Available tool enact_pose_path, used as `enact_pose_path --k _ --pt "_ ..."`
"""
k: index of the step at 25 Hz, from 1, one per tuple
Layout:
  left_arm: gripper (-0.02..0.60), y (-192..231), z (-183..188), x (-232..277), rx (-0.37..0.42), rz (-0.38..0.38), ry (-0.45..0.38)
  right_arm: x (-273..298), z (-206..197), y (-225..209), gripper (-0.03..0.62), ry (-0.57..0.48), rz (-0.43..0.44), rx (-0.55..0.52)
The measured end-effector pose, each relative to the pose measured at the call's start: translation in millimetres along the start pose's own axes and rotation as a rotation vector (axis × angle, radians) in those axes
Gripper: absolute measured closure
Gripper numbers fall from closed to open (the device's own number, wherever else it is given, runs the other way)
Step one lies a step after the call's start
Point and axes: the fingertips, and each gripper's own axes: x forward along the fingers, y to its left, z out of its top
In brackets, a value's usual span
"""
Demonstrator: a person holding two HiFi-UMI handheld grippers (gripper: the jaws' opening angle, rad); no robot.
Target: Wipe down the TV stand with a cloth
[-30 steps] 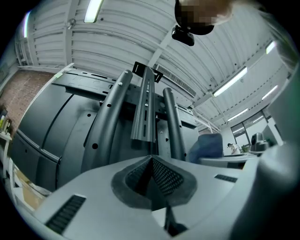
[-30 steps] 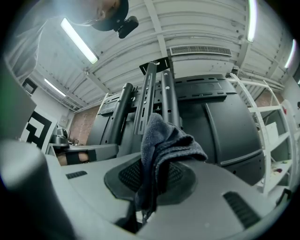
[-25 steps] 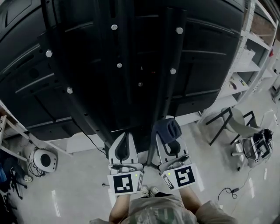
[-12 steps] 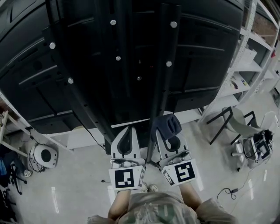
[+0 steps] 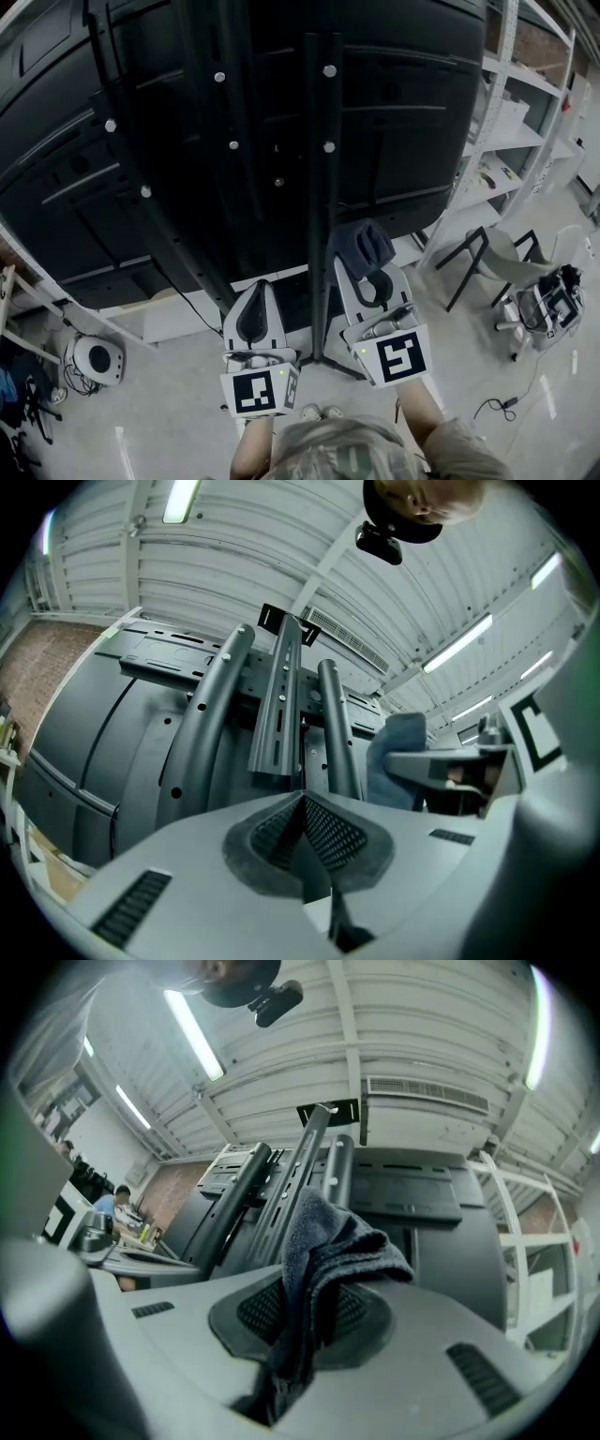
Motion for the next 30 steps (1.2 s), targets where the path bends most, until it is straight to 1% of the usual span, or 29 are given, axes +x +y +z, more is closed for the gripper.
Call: enact_pose_path --k 2,7,11,13,15,18,22,24,30 --pt "0.566 0 8 3 0.016 -0.003 -0.011 12 31 -19 0.537 -0.016 -0.037 -0.125" --pt "0.566 -7 23 11 0.032 -0.025 -0.043 43 121 -62 0.537 -0.049 -0.165 -0.501" --pt "0.566 -17 32 18 0.033 -0.051 -0.067 68 180 -67 0.537 -0.083 -0.211 -0.811" --pt "0.566 -23 34 20 0.033 -0.064 -0.071 78 197 -64 0.537 -0.1 -0.222 -0.932" --pt "0.566 -27 35 21 0.032 -0.072 -0.074 87 208 -60 0.537 -0.098 -0.221 -1.027" --pt "0.566 -30 38 22 0.031 -0.076 -0.082 98 217 -54 0.537 -0.085 -0.214 -1.116" --pt "0.566 -29 43 22 0.036 -0.066 -0.092 106 219 -53 0.536 -0.077 -0.234 -1.189" --pt "0.566 -27 43 22 0.038 -0.062 -0.093 108 218 -53 0.537 -0.077 -0.245 -1.206" --pt "0.566 -25 39 20 0.028 -0.06 -0.084 110 215 -50 0.537 -0.076 -0.251 -1.205"
